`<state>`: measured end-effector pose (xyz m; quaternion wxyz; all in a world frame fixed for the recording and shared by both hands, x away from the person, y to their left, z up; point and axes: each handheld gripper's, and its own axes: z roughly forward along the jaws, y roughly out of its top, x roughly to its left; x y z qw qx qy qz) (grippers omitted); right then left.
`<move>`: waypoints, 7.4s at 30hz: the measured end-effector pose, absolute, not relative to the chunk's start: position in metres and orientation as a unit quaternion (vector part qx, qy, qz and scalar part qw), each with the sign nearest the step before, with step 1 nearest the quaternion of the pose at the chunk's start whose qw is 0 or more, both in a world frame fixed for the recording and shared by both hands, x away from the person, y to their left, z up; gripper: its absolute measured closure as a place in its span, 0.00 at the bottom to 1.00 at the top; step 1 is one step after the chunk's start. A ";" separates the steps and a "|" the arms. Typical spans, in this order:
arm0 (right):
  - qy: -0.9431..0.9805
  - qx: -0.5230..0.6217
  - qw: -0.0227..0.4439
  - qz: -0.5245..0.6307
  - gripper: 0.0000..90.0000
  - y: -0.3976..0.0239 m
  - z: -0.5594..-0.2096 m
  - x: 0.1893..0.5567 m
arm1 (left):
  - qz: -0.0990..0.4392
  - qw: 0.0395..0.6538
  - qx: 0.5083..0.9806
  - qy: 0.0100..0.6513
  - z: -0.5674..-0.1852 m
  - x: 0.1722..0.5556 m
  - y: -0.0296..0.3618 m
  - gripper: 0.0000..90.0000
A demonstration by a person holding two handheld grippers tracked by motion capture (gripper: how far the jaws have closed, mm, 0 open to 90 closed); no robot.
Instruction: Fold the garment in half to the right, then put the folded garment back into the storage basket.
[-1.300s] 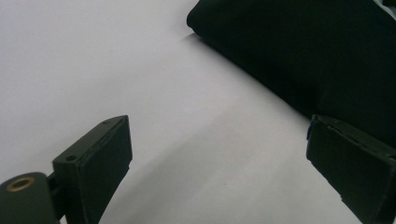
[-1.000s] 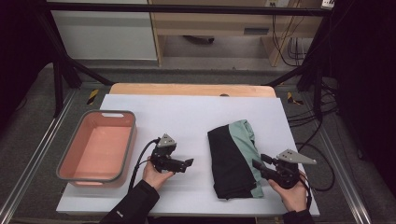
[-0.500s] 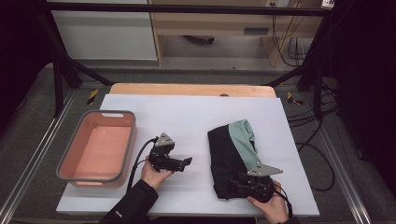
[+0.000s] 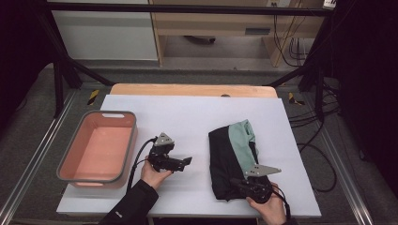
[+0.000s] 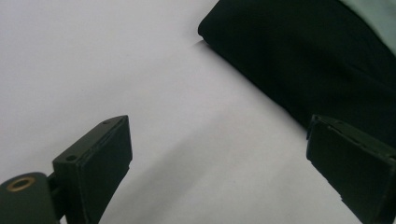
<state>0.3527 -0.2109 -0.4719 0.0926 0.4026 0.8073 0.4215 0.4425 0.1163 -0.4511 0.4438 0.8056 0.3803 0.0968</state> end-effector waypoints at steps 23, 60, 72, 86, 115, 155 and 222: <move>0.751 0.485 0.154 0.421 0.98 -0.295 -0.455 0.353 | 0.092 0.445 0.804 0.384 -0.451 0.445 0.119 0.07; 0.747 0.470 0.165 0.441 0.19 -0.291 -0.469 0.372 | 0.094 0.475 0.790 0.376 -0.422 0.485 0.087 0.06; 0.749 0.464 0.166 0.443 0.15 -0.287 -0.467 0.371 | 0.103 0.472 0.790 0.377 -0.420 0.500 0.071 0.06; 0.752 0.460 0.165 0.443 0.14 -0.285 -0.465 0.369 | 0.098 0.475 0.786 0.383 -0.418 0.515 0.054 0.06; 0.754 0.457 0.162 0.443 0.13 -0.284 -0.466 0.369 | 0.075 0.445 0.789 0.417 -0.447 0.544 0.026 0.10; 0.784 0.498 0.049 0.368 0.90 -0.274 -0.476 0.363 | 0.060 0.447 0.780 0.433 -0.452 0.544 0.028 0.15; 0.787 0.493 0.055 0.367 0.91 -0.278 -0.474 0.363 | 0.049 0.456 0.793 0.401 -0.454 0.532 0.013 0.92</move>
